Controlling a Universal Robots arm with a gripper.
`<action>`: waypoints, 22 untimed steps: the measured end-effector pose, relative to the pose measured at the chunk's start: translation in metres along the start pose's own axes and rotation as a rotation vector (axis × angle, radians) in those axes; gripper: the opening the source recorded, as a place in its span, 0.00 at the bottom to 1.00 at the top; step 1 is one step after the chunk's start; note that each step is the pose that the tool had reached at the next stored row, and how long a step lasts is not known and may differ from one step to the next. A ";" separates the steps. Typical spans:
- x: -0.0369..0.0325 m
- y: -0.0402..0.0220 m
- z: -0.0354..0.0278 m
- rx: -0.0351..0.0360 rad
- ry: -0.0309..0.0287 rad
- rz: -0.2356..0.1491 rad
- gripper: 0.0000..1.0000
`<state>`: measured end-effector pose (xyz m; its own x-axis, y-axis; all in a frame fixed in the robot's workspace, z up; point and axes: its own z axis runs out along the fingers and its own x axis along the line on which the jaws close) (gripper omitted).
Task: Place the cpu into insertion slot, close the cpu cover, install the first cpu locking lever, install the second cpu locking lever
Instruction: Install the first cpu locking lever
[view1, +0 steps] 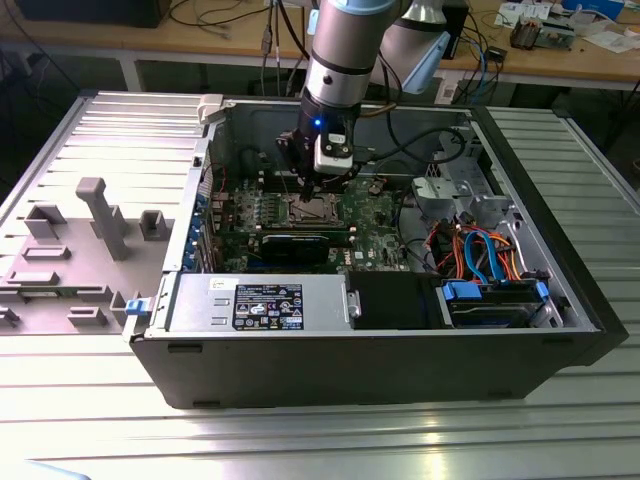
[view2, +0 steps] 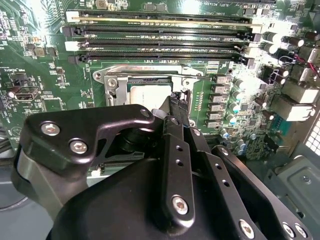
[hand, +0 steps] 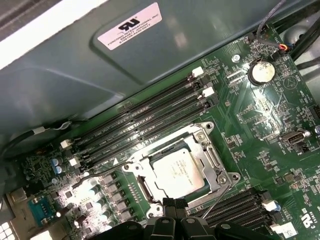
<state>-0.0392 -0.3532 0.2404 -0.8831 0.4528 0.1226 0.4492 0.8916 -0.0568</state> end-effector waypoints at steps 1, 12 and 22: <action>0.0000 0.0000 0.0000 -0.0002 0.0001 -0.002 0.11; 0.0000 0.0000 0.0000 -0.0011 0.0007 -0.023 0.11; 0.0000 0.0000 0.0000 -0.0035 0.0020 -0.052 0.11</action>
<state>-0.0392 -0.3533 0.2404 -0.9051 0.4057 0.1273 0.4031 0.9140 -0.0468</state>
